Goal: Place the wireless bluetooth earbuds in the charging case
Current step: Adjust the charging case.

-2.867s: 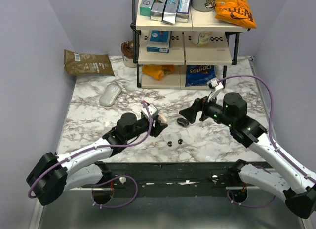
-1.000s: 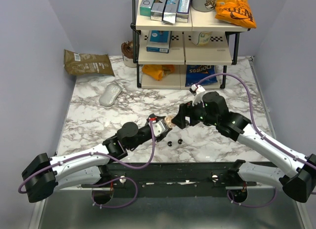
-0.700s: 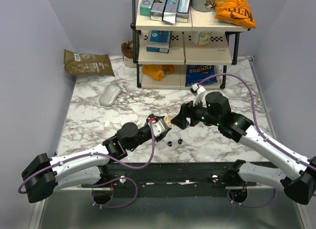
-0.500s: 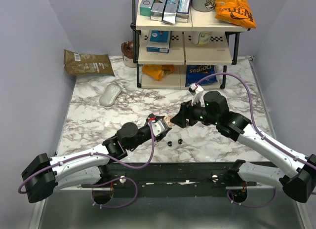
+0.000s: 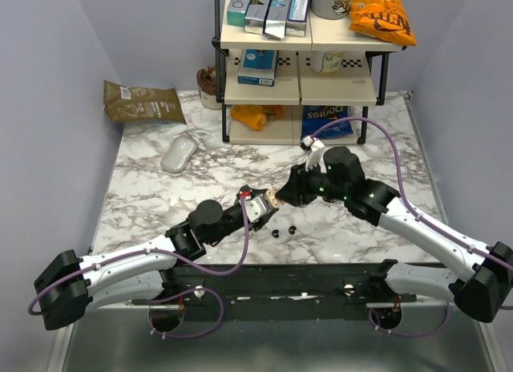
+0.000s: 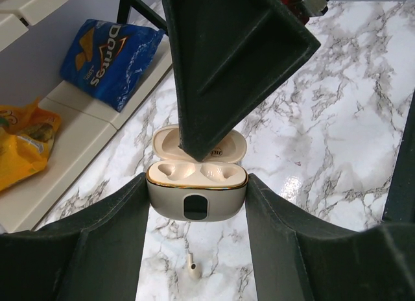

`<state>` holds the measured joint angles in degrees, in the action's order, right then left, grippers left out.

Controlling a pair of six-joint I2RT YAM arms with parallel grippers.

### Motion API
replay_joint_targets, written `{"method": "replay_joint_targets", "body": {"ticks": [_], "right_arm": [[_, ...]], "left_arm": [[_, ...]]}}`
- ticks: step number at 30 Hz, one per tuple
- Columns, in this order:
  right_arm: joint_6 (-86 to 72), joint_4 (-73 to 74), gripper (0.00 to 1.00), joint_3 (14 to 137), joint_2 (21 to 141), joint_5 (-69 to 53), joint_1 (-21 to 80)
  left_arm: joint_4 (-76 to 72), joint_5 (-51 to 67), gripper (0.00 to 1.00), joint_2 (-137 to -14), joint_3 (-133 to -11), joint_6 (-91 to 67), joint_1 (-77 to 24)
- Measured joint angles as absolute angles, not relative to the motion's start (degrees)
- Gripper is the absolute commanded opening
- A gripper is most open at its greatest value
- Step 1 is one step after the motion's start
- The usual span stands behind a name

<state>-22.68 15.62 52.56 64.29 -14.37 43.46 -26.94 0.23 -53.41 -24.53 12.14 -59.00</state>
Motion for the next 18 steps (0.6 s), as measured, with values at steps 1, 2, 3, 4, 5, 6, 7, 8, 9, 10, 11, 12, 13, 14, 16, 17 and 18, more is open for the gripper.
{"method": "replay_joint_targets", "body": {"ticks": [1,2,3,4,5,6,7,8,9,10,11,12,13,14,16,17,18], "right_arm": [[-22.68,15.55,0.47,52.56,64.34,-14.39,43.46],[-22.63,15.46,0.45,52.56,64.34,-14.41,43.46],[-22.55,15.40,0.42,52.56,64.34,-14.44,43.46],[-22.48,15.29,0.38,52.56,64.34,-14.46,43.46],[-22.46,15.14,0.35,52.56,64.34,-14.48,43.46],[-22.41,15.03,0.33,52.56,64.34,-14.52,43.46],[-22.31,14.92,0.29,52.56,64.34,-14.63,43.46],[-22.15,14.79,0.27,52.56,64.34,-14.70,43.46],[-22.02,14.66,0.24,52.56,64.34,-14.76,43.51],[-21.87,14.57,0.20,52.56,64.34,-14.90,43.51],[-21.67,14.59,0.18,52.56,64.34,-14.96,43.51],[-21.39,14.57,0.15,52.56,64.34,-15.03,43.51],[-21.17,14.59,0.09,52.56,64.34,-15.03,43.51],[-20.99,14.66,0.04,52.56,64.34,-15.00,43.51],[-20.47,14.81,0.01,52.56,64.31,-15.03,43.51],[-20.25,14.85,0.01,52.56,64.29,-15.00,43.51],[-20.03,14.90,0.01,52.56,64.27,-15.00,43.51]], "left_arm": [[-26.94,0.21,0.00,-53.39,-24.51,12.12,-59.02],[-26.96,0.21,0.00,-53.34,-24.51,12.12,-59.05],[-26.98,0.21,0.00,-53.30,-24.51,12.12,-59.07],[-26.98,0.16,0.00,-53.25,-24.51,12.12,-59.07],[-26.98,0.16,0.00,-53.23,-24.51,12.12,-59.09],[-27.00,0.10,0.00,-53.23,-24.51,12.12,-59.11],[-27.00,0.03,0.00,-53.23,-24.51,12.12,-59.11],[-27.00,-0.03,0.00,-53.23,-24.51,12.08,-59.11],[-27.00,-0.14,0.01,-53.25,-24.51,11.97,-59.11],[-27.00,-0.30,0.03,-53.25,-24.51,11.88,-59.11],[-27.03,-0.54,0.06,-53.28,-24.51,11.64,-59.11],[-27.09,-0.75,0.09,-53.34,-24.51,11.35,-59.13],[-27.16,-1.06,0.12,-53.49,-24.51,11.09,-59.22],[-27.22,-1.37,0.18,-53.65,-24.53,10.92,-59.33],[-27.31,-2.13,0.25,-54.15,-24.69,10.48,-59.42],[-27.40,-2.42,0.35,-54.39,-24.75,10.15,-59.48],[-27.46,-2.70,0.40,-54.63,-24.88,9.91,-59.55]]}}
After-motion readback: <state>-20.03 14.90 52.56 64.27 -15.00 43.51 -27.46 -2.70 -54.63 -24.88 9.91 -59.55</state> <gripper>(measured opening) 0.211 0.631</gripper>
